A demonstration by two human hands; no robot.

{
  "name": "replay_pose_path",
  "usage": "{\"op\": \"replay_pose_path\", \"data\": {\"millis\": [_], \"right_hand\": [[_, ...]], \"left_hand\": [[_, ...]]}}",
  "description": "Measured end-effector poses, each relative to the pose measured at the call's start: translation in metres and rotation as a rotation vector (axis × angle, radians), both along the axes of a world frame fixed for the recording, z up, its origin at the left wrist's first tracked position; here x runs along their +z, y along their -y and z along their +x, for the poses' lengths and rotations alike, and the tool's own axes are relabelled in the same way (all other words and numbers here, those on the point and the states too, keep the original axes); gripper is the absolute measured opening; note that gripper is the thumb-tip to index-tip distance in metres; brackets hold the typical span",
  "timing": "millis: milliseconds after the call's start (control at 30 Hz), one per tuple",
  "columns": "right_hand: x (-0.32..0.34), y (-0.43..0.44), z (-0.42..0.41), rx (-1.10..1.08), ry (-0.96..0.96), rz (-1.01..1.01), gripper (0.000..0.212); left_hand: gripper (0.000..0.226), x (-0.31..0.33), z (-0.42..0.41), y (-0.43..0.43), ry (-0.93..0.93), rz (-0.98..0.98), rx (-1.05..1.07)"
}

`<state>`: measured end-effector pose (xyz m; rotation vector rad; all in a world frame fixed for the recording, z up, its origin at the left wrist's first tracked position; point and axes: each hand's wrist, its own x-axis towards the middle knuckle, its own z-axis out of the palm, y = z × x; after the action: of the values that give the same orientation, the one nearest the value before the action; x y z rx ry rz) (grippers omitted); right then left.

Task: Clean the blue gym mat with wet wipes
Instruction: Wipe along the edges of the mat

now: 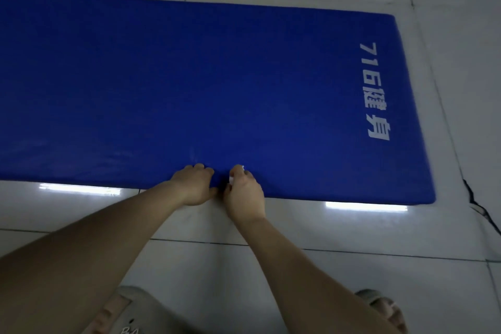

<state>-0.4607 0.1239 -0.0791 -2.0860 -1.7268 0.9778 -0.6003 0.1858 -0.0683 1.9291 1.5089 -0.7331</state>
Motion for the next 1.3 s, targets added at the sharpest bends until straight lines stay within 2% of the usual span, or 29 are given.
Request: {"op": "replay_pose_path", "data": {"millis": [100, 200, 400, 533, 733, 800, 900, 1000, 1067, 1100, 1167, 1300], "right_hand": [[-0.002, 0.004, 0.009, 0.135, 0.141, 0.023, 0.014], [-0.001, 0.012, 0.032, 0.128, 0.196, 0.077, 0.022], [0.003, 0.038, 0.127, -0.151, 0.241, 0.126, 0.02], [0.0, 0.04, 0.117, -0.295, 0.194, 0.126, 0.02], [-0.009, 0.028, 0.003, -0.05, 0.034, 0.104, 0.01], [-0.009, 0.025, -0.011, 0.041, 0.021, 0.121, 0.011], [-0.008, 0.026, 0.011, 0.098, 0.099, 0.18, 0.015], [-0.014, 0.042, 0.072, -0.04, 0.173, 0.153, 0.026], [-0.017, 0.065, 0.121, -0.25, 0.228, 0.098, 0.022], [-0.017, 0.075, 0.14, -0.36, 0.235, 0.09, 0.026], [-0.017, 0.084, 0.153, -0.503, 0.191, 0.099, 0.028], [-0.015, 0.06, 0.09, -0.395, 0.064, 0.126, 0.008]], "left_hand": [[0.059, 0.005, 0.002, -0.003, -0.002, -0.06, 0.029], [0.069, 0.006, 0.003, -0.003, -0.014, -0.067, 0.027], [0.068, 0.003, 0.005, -0.002, -0.022, -0.064, -0.004], [0.068, 0.002, 0.007, 0.0, -0.048, -0.039, -0.024], [0.066, 0.005, 0.011, 0.0, -0.084, -0.027, -0.033], [0.06, 0.006, 0.012, -0.002, -0.072, -0.037, -0.016], [0.061, 0.008, 0.011, -0.003, -0.059, -0.05, -0.014], [0.061, 0.007, 0.009, -0.001, -0.053, -0.048, -0.022], [0.061, 0.005, 0.009, 0.0, -0.044, -0.04, -0.014], [0.062, 0.004, 0.009, 0.001, -0.044, -0.034, -0.014], [0.065, 0.005, 0.01, 0.001, -0.049, -0.029, -0.017], [0.063, 0.008, 0.011, 0.001, -0.047, -0.02, -0.02]]}}
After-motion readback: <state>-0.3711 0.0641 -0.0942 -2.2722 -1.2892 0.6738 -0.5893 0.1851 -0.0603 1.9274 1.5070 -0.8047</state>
